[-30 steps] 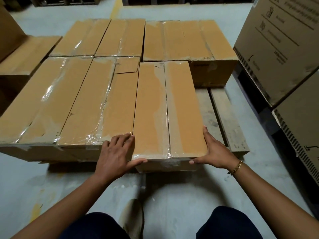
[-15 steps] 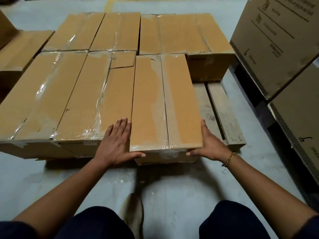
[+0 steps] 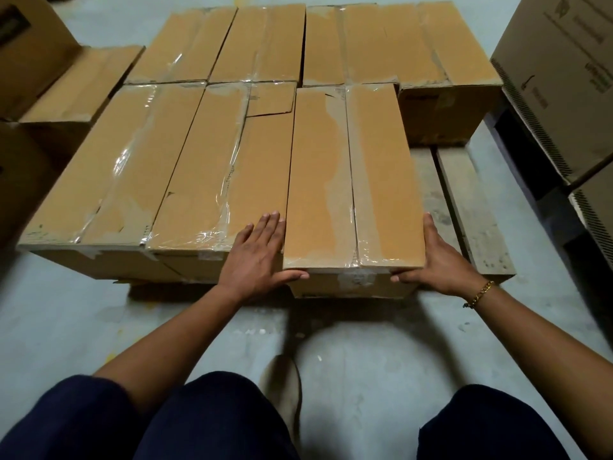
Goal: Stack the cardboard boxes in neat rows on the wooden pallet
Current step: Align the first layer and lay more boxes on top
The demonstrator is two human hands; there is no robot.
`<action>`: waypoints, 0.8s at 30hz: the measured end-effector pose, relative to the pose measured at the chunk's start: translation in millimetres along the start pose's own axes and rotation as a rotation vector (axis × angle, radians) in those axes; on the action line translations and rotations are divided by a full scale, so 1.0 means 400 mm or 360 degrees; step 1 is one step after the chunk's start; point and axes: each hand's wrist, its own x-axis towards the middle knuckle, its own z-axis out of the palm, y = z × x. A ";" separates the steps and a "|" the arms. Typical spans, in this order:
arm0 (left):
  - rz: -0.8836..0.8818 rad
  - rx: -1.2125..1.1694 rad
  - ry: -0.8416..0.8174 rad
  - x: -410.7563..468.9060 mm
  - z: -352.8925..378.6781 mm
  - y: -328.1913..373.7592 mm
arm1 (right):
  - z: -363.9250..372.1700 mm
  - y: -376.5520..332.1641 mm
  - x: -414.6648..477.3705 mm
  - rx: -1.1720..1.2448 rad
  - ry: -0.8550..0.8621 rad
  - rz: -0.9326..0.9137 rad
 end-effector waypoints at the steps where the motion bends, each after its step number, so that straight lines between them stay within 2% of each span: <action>1: 0.0012 0.0001 0.0025 0.000 0.003 -0.004 | 0.000 0.000 0.002 0.0005 0.0003 -0.0004; 9: -0.0016 0.0044 0.0234 0.006 0.035 0.001 | -0.010 -0.005 0.031 -0.0001 0.0039 -0.0008; 24: -0.0067 0.0103 0.0349 0.014 0.059 0.005 | -0.012 -0.011 0.048 0.0000 0.0038 -0.0002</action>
